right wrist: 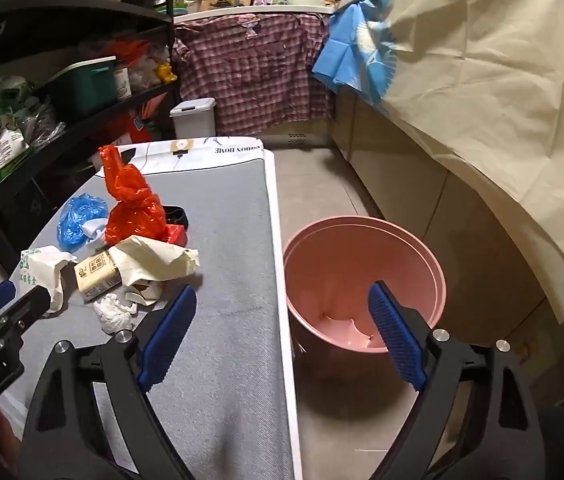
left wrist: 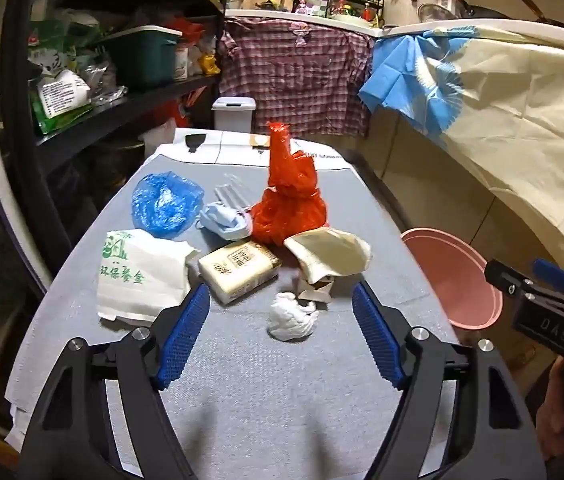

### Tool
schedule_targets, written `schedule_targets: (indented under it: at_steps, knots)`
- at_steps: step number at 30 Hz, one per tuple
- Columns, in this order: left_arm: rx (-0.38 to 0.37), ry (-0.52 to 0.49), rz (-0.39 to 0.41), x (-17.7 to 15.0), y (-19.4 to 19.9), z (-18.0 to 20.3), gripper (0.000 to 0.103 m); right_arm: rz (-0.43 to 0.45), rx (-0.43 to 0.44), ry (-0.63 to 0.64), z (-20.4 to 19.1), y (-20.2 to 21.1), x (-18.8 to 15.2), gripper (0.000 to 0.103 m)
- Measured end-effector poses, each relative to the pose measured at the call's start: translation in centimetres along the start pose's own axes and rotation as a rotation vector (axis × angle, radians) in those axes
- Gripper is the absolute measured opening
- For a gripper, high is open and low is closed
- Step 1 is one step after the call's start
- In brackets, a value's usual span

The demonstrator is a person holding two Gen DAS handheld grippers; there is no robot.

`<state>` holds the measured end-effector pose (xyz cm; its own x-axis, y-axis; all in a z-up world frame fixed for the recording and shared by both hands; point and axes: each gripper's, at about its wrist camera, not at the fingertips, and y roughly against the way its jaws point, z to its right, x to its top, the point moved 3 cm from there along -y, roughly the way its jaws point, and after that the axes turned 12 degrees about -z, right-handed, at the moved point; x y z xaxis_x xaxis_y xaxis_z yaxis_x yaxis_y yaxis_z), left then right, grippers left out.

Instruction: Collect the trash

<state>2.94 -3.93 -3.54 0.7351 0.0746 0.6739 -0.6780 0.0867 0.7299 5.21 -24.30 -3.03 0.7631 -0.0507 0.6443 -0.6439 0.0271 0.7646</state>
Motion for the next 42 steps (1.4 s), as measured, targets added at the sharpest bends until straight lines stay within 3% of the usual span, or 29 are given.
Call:
schedule_targets:
  at_steps: [7, 42]
  knots:
    - [-0.023, -0.015, -0.011, -0.1, -0.1, 0.7, 0.072, -0.037, 0.004, -0.031, 0.8, -0.1, -1.6, 0.086]
    - [-0.062, -0.021, -0.019, -0.5, 0.3, 0.7, 0.072, -0.005, -0.028, -0.024, 0.7, 0.1, -1.6, 0.085]
